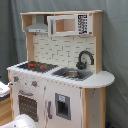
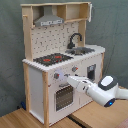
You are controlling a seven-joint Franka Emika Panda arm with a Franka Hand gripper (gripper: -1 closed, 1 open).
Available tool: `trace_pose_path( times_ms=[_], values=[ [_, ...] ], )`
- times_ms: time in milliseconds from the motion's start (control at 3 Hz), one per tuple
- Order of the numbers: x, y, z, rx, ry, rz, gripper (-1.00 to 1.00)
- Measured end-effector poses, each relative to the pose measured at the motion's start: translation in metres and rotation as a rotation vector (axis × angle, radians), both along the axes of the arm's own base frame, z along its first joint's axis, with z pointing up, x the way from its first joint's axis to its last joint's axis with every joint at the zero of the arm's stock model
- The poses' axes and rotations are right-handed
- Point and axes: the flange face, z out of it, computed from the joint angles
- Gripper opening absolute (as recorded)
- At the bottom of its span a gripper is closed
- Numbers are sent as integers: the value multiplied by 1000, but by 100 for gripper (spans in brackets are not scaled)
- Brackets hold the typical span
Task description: Play with the kitchen
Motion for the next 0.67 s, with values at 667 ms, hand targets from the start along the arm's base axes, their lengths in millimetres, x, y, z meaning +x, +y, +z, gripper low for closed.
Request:
trace_pose_path(
  times_ms=[667],
  values=[
    [12,9,2,-207,3,-54,100]
  ],
)
